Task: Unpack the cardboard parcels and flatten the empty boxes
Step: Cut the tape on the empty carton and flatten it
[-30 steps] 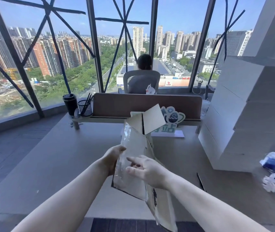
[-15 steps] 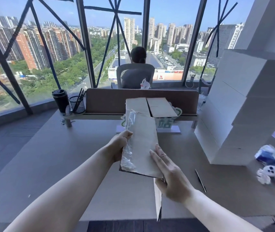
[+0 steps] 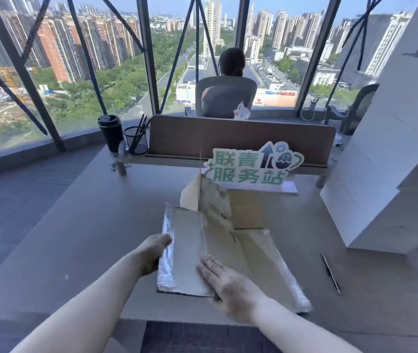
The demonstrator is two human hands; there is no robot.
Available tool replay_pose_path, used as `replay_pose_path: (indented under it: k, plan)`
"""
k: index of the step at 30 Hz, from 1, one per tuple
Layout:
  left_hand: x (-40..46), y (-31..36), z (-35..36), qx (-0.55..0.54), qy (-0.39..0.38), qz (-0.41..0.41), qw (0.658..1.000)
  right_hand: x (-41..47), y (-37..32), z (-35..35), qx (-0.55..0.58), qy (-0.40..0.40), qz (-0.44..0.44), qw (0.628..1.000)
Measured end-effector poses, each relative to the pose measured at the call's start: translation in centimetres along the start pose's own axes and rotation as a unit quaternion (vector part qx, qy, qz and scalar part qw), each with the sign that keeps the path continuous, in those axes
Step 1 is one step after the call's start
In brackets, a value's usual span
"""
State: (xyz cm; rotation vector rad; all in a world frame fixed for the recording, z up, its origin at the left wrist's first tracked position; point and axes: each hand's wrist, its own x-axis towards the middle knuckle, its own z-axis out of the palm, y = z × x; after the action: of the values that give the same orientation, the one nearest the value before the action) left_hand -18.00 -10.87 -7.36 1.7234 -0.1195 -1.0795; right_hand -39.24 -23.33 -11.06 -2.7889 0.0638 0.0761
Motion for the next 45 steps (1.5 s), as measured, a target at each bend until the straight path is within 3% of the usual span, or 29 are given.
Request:
replay_pose_path:
  k: [8,13,17,20,24,29,36,42,45]
  plan:
    - [8.4,-6.2,-4.5,0.102,0.058,-0.046,0.992,4.0,-0.7,5.2,-0.032,-0.091,0.001,0.995]
    - [6.7,-6.7,-4.1,0.239,0.091,-0.043,0.966,4.6,-0.3,7.4,0.004,-0.175,0.018,0.984]
    - [7.9,-8.9,-4.8,0.327,0.102,-0.065,0.937,4.9,3.8,7.5,0.06,-0.137,0.125,0.981]
    - [8.8,-8.6,-4.4,0.385,0.156,-0.08,0.906,6.2,8.8,6.5,0.058,-0.091,0.222,0.969]
    - [11.5,-5.9,-1.7,0.436,0.189,-0.016,0.88,9.0,14.7,4.7,0.019,-0.092,0.286,0.954]
    - [16.5,-3.1,3.1,0.517,0.11,0.092,0.844,12.7,18.1,3.5,0.022,-0.091,0.306,0.947]
    - [25.0,-1.1,6.7,0.628,0.034,0.204,0.751,18.1,21.7,5.2,0.065,-0.018,0.311,0.948]
    - [28.9,-3.2,7.4,0.649,0.053,0.233,0.722,19.2,22.3,8.6,-0.017,0.044,0.33,0.943]
    - [29.2,-3.3,7.3,0.642,0.053,0.24,0.726,19.3,22.4,9.4,-0.045,0.069,0.334,0.939]
